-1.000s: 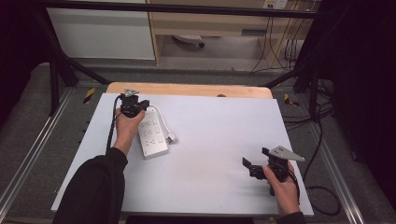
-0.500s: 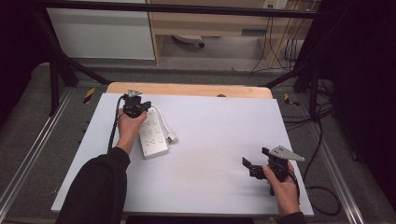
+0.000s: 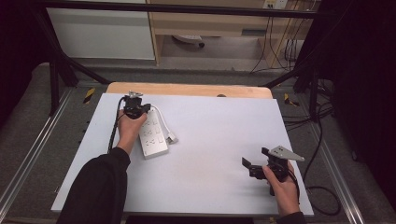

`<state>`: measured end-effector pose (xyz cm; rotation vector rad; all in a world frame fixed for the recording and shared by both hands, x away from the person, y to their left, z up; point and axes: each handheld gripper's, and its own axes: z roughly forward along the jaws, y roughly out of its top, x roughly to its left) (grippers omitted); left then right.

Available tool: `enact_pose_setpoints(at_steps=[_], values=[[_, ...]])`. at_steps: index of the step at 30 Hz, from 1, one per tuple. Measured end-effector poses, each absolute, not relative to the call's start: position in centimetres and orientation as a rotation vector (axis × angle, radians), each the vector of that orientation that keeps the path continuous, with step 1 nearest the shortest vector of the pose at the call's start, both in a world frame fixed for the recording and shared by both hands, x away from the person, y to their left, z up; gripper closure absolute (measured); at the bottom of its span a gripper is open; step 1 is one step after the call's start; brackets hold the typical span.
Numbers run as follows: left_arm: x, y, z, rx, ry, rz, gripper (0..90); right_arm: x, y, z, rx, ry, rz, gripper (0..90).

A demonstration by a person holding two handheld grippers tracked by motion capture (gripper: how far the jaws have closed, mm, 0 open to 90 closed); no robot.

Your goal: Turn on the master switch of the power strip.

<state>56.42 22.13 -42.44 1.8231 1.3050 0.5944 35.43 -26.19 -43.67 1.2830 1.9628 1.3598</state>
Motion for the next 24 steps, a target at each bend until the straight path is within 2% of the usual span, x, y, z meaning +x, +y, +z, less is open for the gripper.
enact_pose_setpoints(at_steps=[24], values=[[56.82,21.86,-43.38,1.848,1.323,0.601,90.0,35.45,-26.23,-43.71,1.290,1.964,1.366,3.3]])
